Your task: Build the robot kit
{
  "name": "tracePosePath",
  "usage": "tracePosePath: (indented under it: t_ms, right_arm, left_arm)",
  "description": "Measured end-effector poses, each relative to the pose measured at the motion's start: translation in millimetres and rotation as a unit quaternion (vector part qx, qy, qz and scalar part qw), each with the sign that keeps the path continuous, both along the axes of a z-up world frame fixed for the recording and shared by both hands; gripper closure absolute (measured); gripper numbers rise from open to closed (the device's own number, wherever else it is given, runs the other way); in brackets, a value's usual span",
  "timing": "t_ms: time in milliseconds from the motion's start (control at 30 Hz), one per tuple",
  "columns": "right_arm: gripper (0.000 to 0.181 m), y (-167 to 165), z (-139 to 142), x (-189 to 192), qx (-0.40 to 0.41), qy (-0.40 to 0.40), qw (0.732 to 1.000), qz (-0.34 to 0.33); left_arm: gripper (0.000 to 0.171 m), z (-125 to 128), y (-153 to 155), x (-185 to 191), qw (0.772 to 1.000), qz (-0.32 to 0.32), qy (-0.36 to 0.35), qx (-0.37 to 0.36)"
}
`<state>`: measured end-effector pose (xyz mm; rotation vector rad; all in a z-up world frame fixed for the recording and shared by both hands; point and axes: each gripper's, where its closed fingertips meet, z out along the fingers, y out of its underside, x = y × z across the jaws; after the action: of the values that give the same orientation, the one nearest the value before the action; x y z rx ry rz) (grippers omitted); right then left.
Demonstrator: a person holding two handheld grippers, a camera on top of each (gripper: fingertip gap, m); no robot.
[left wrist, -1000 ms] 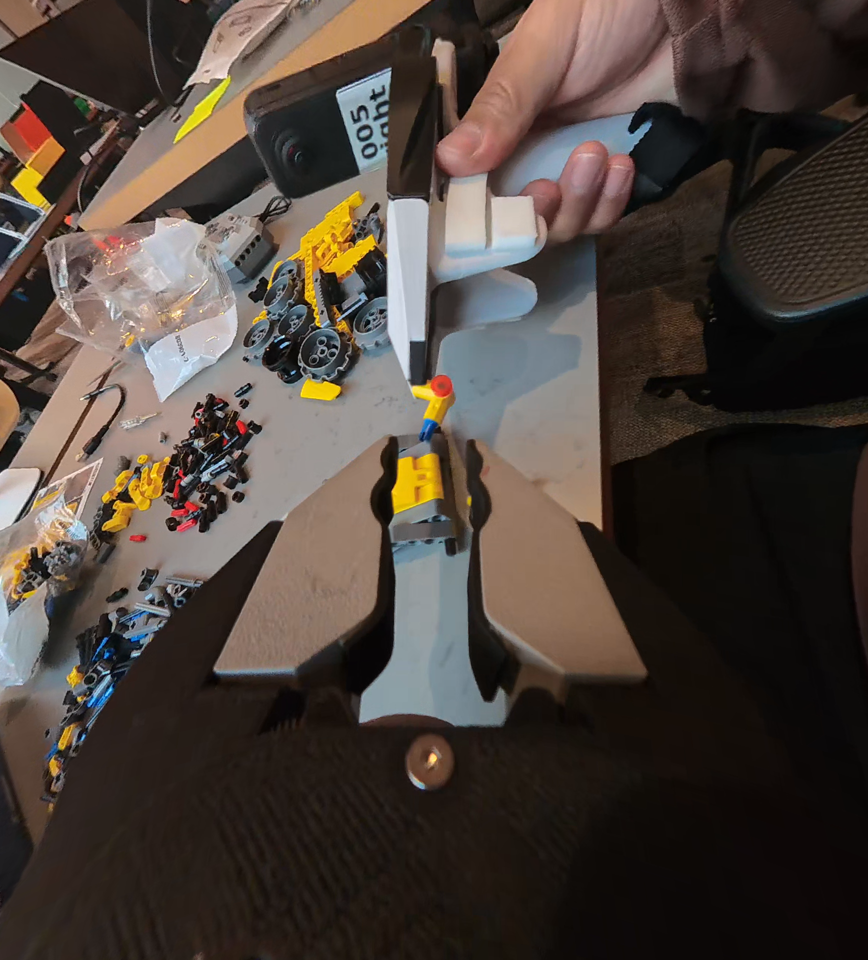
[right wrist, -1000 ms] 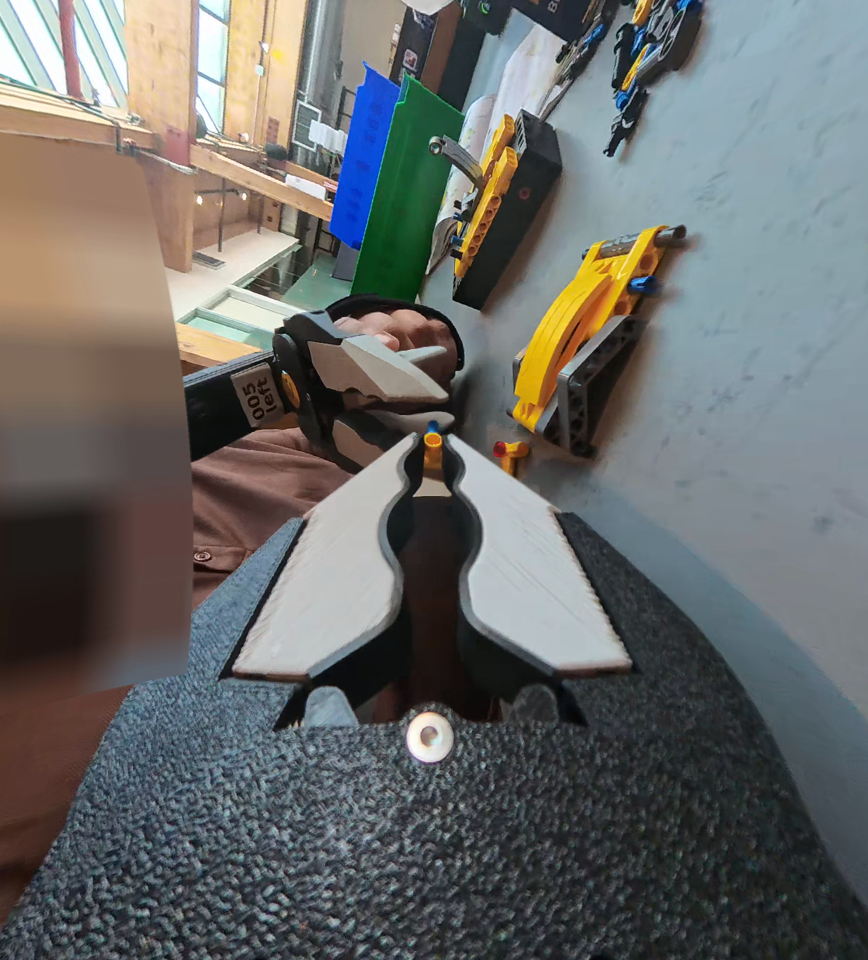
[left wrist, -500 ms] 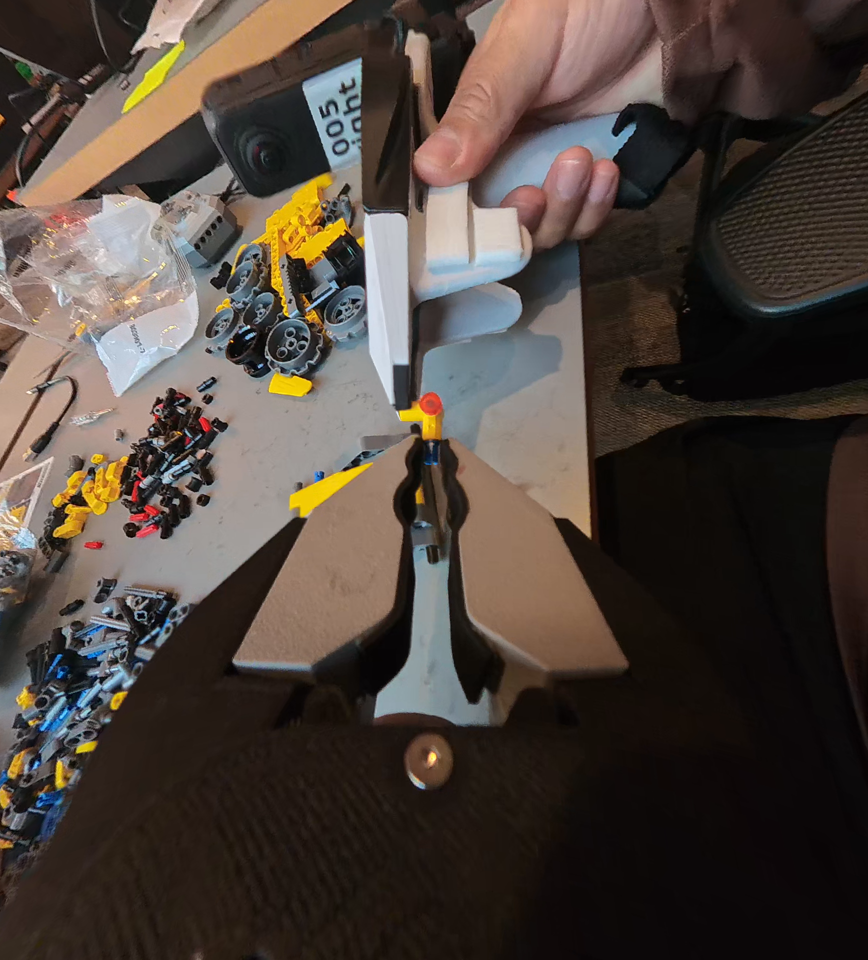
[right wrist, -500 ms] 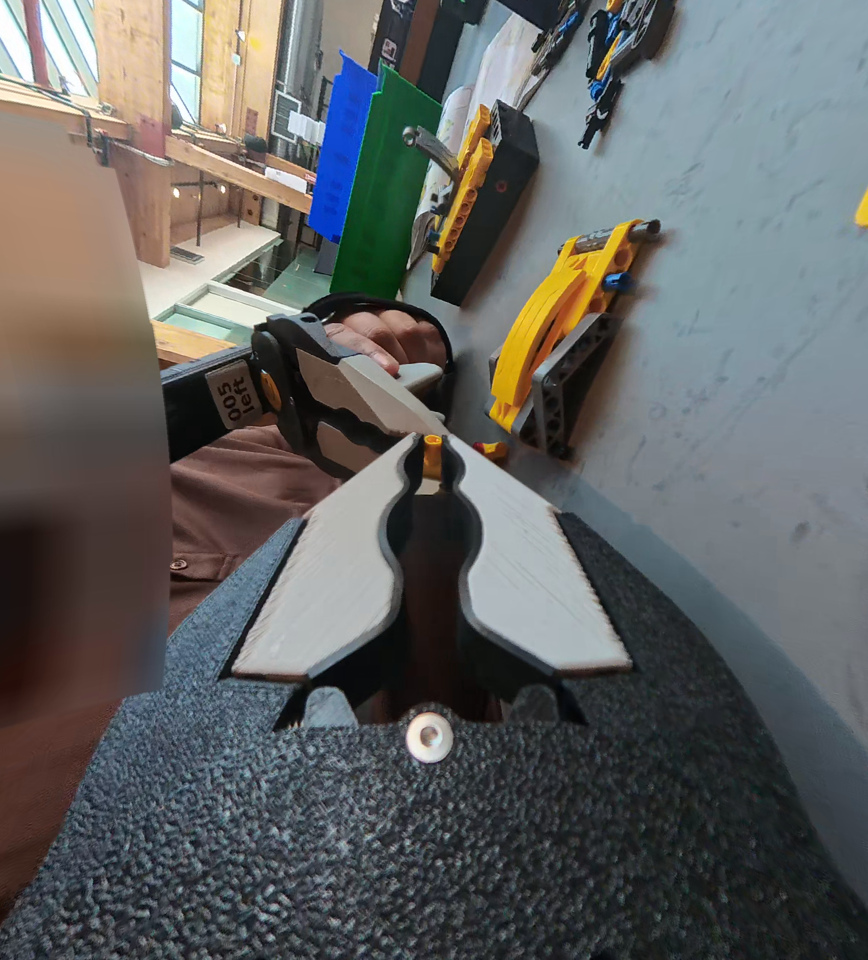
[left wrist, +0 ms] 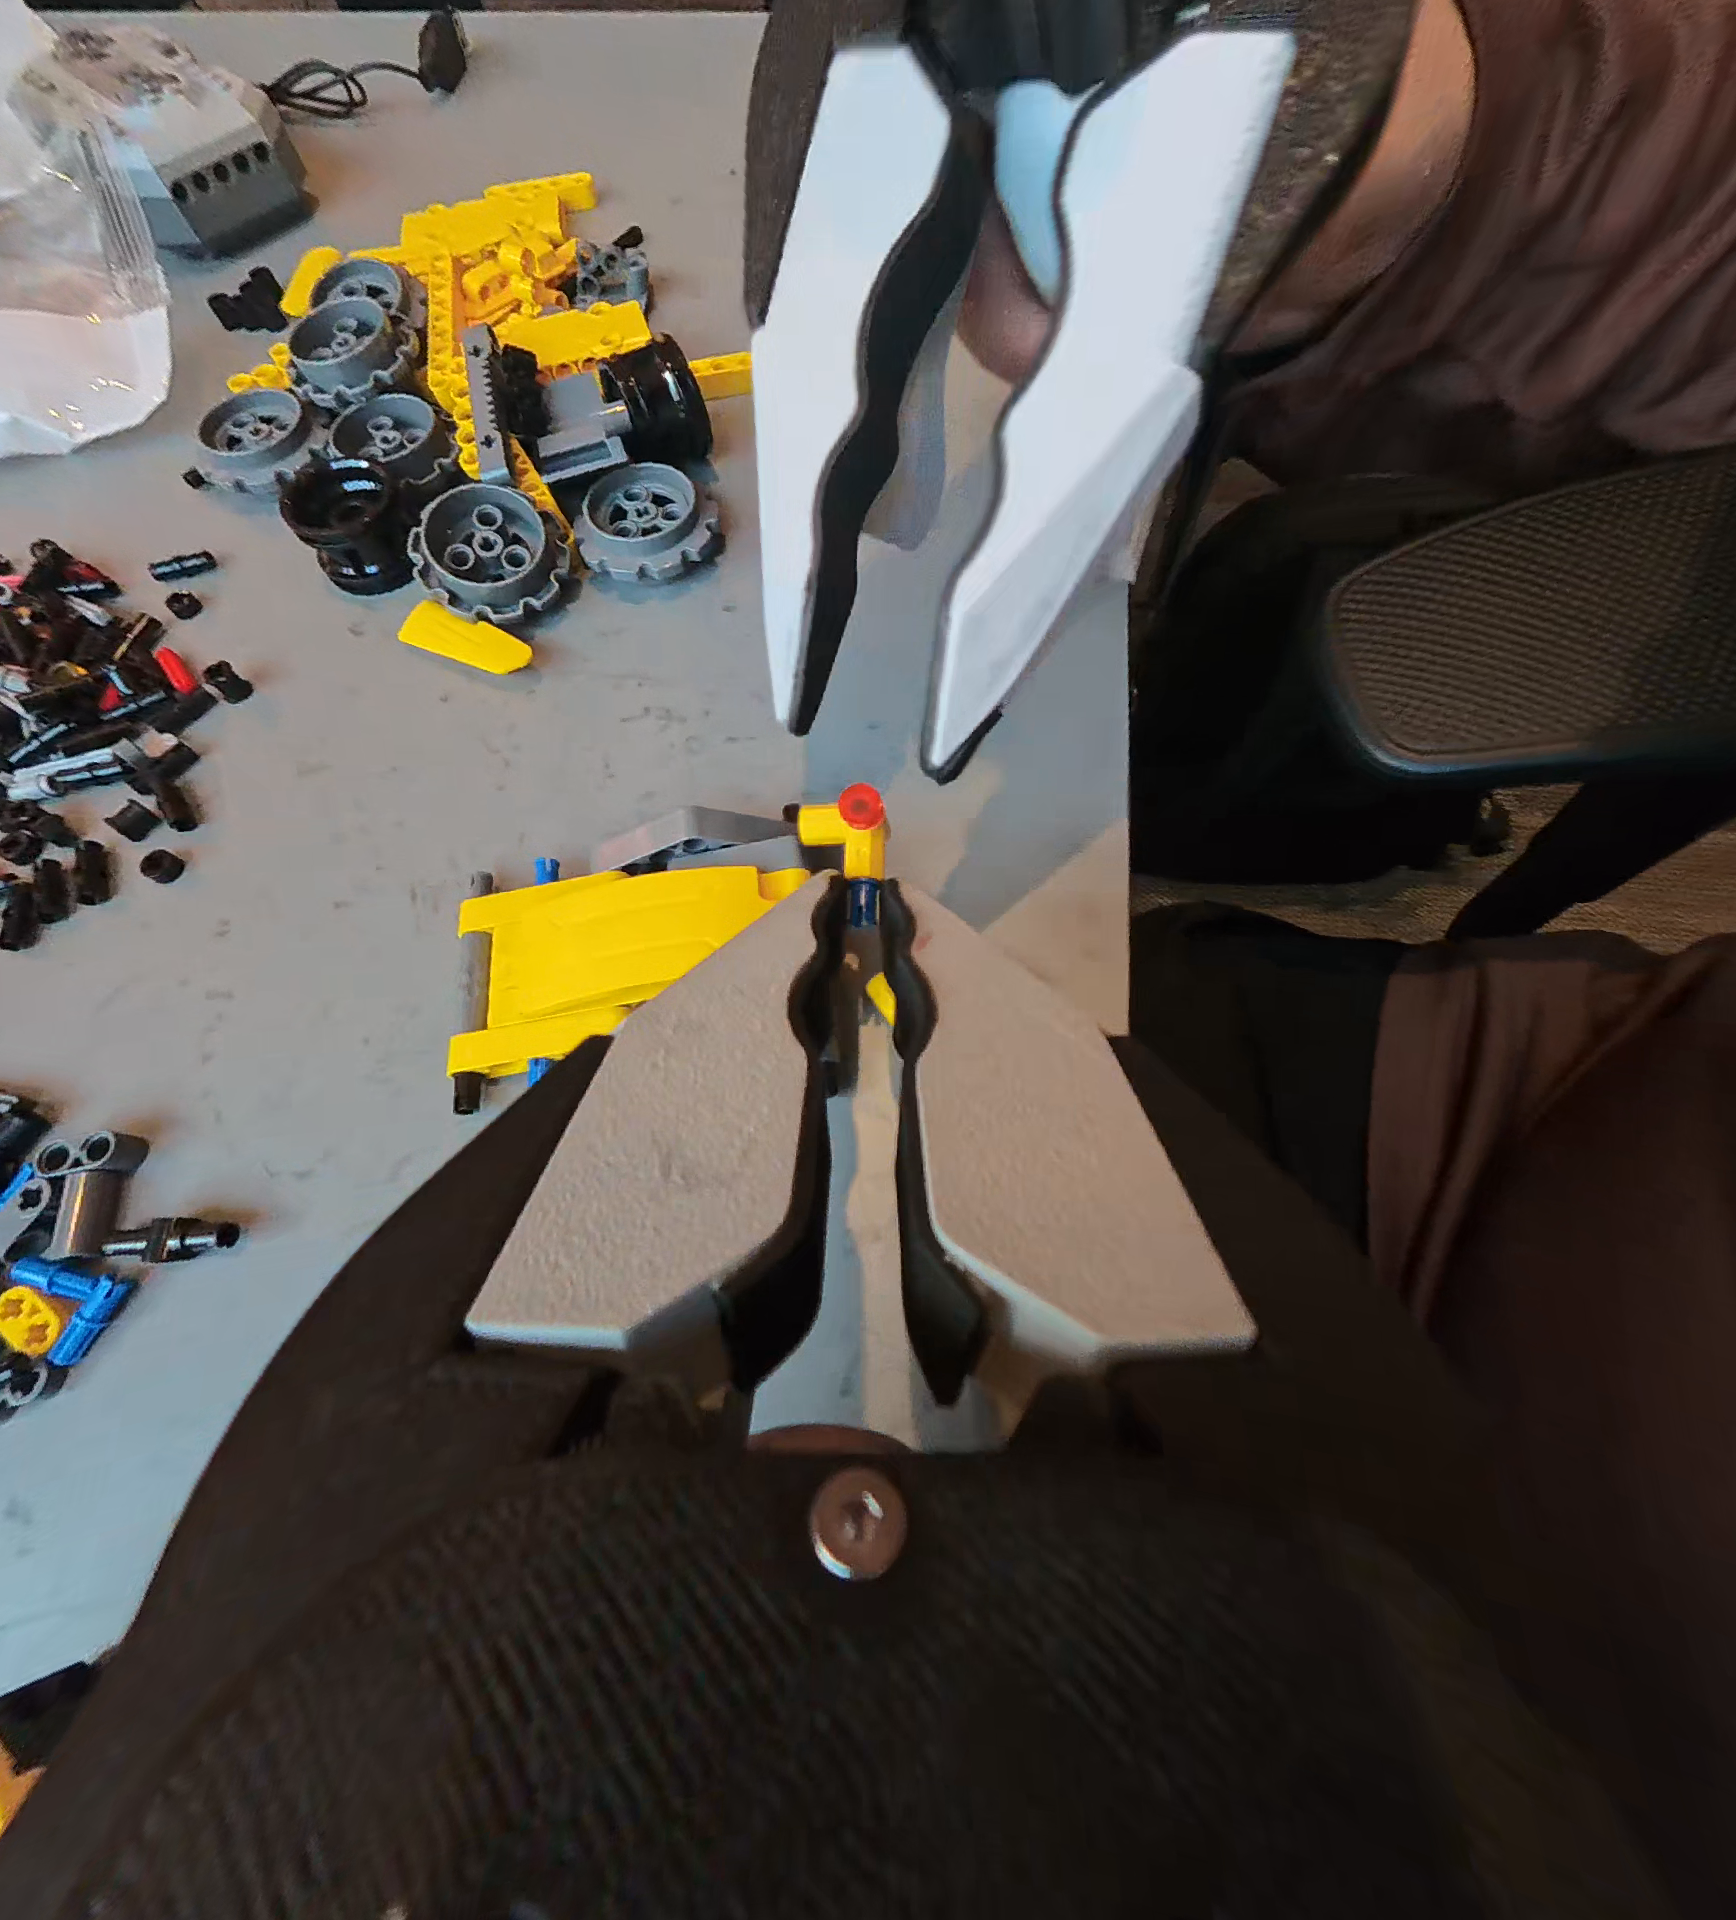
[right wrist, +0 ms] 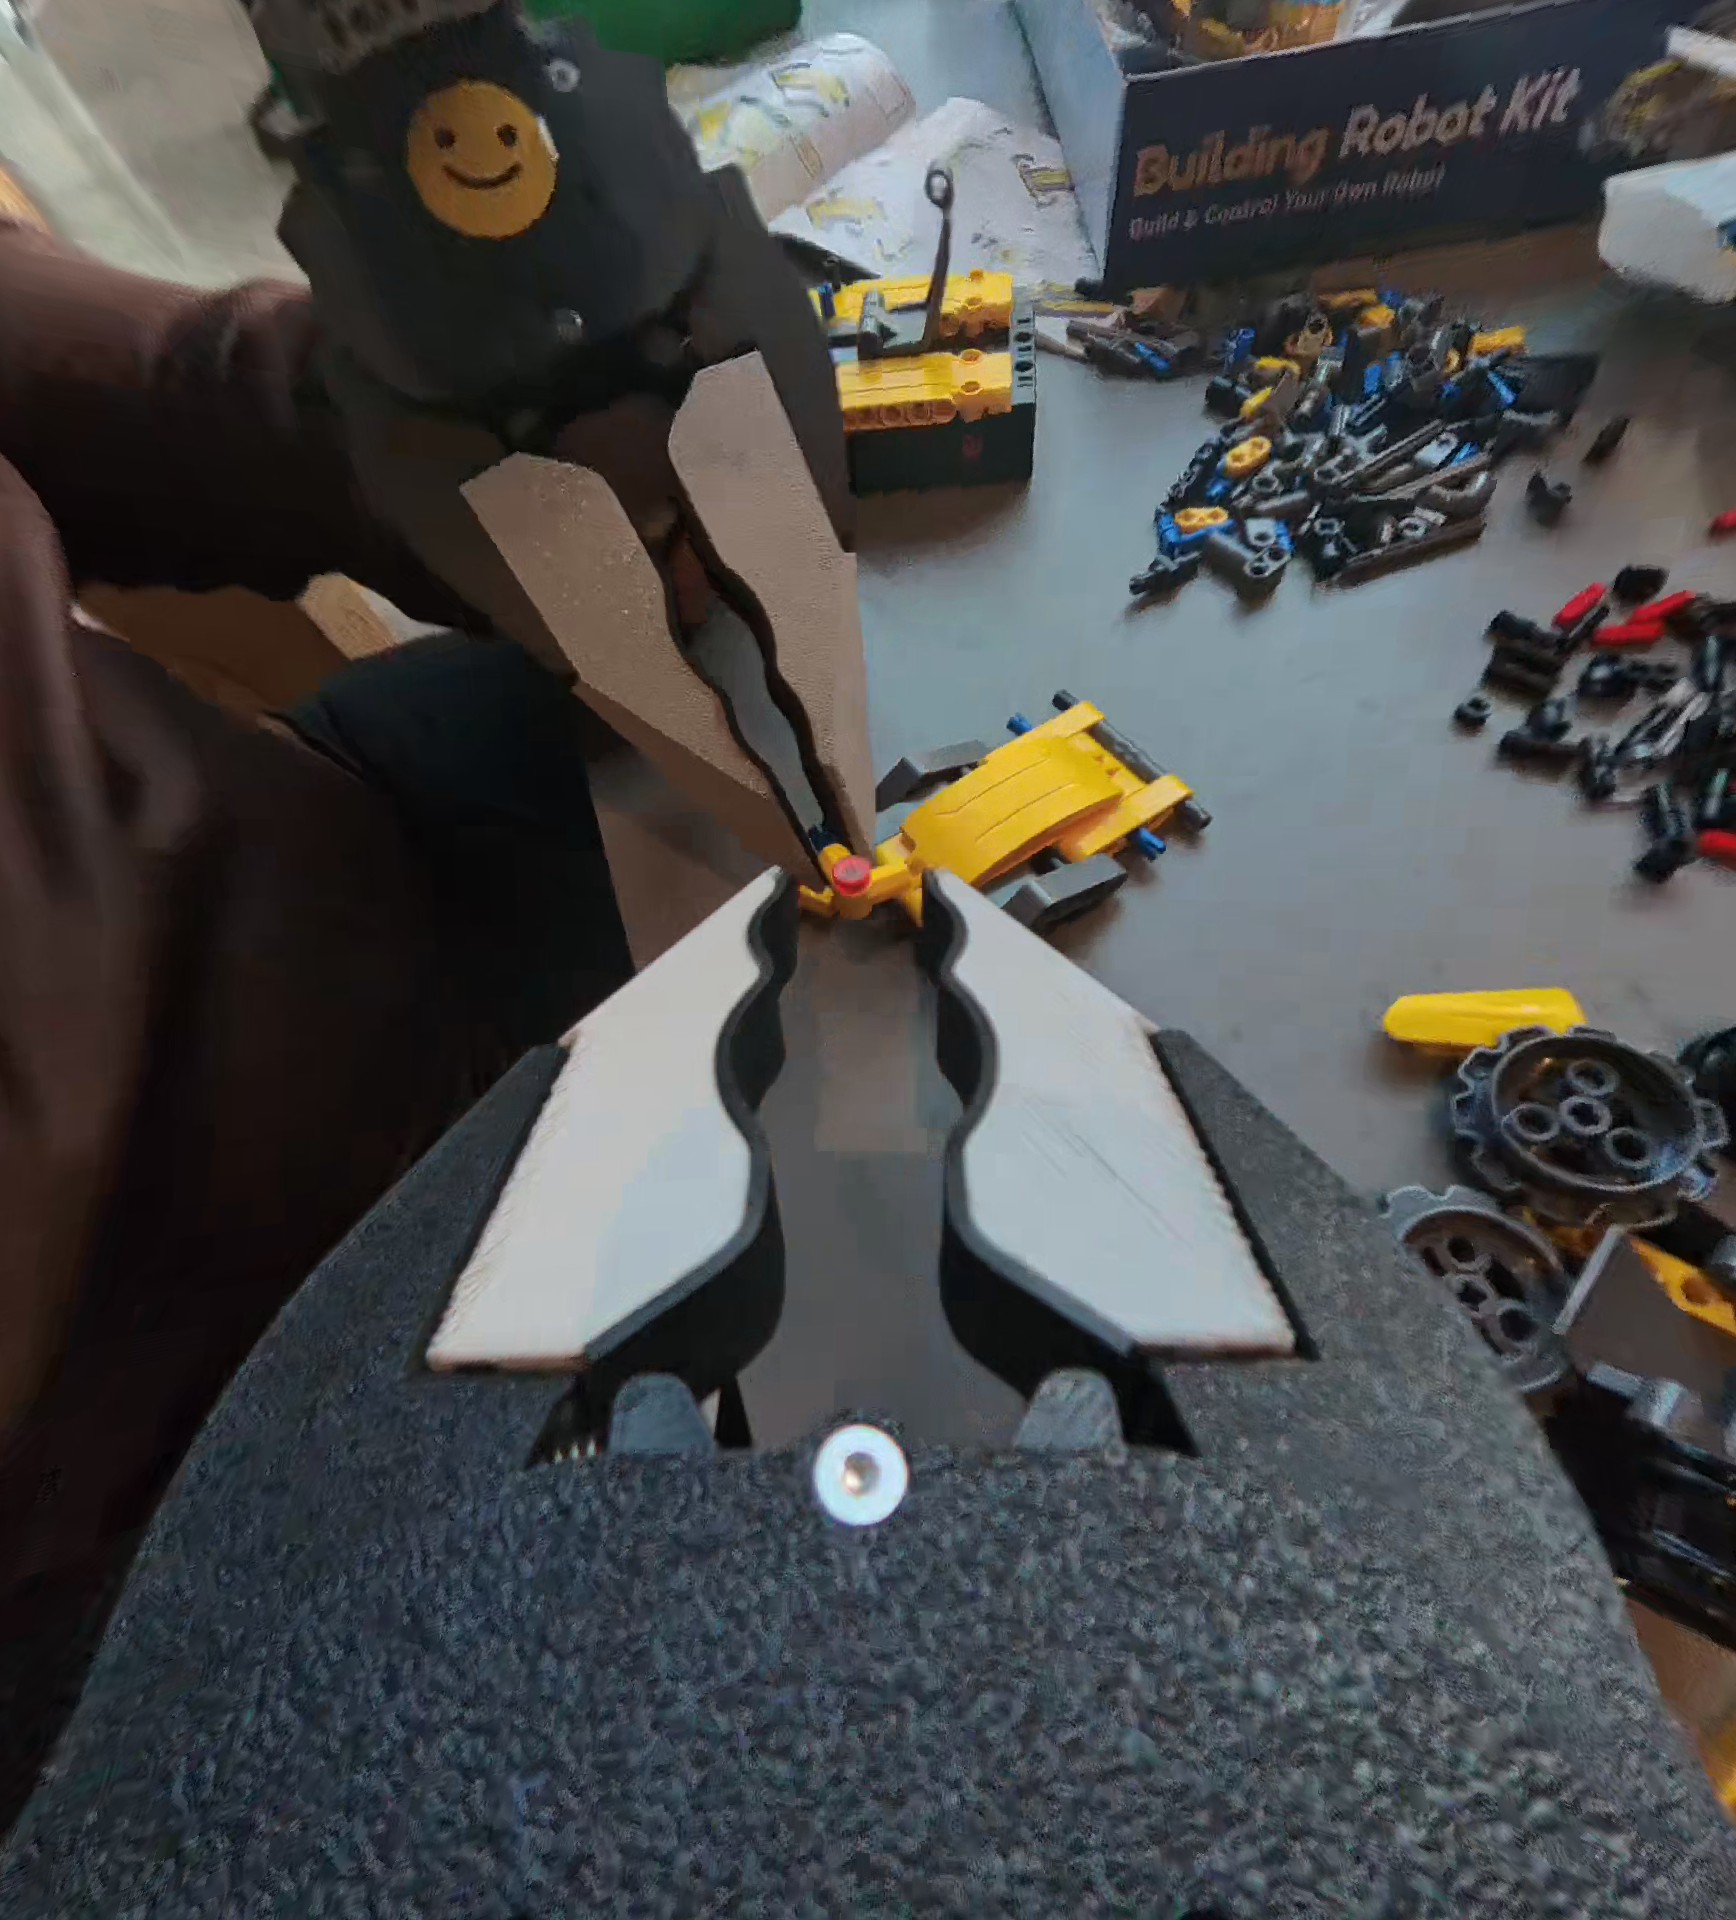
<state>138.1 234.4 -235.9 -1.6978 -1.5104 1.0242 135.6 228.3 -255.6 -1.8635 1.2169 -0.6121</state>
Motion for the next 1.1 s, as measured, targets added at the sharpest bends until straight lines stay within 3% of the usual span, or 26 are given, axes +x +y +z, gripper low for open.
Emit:
tracePosePath:
  t_ms: [200, 633, 1100]
  right_arm:
    - [0.161, -5, -15, -2, 0.166, -0.087, 0.982, 0.026]
    - [0.172, -15, -25, -1, 0.221, -0.131, 0.964, 0.066]
    - [0.177, -19, -31, -3, 0.212, -0.155, 0.962, 0.078]
  left_arm:
    - [0.169, -6, -5, 2, 1.000, -0.015, 0.016, -0.009]
    - [0.169, -18, -11, 6, 0.997, -0.035, 0.064, 0.000]
    - [0.169, -21, -14, 6, 0.996, -0.042, 0.079, 0.014]
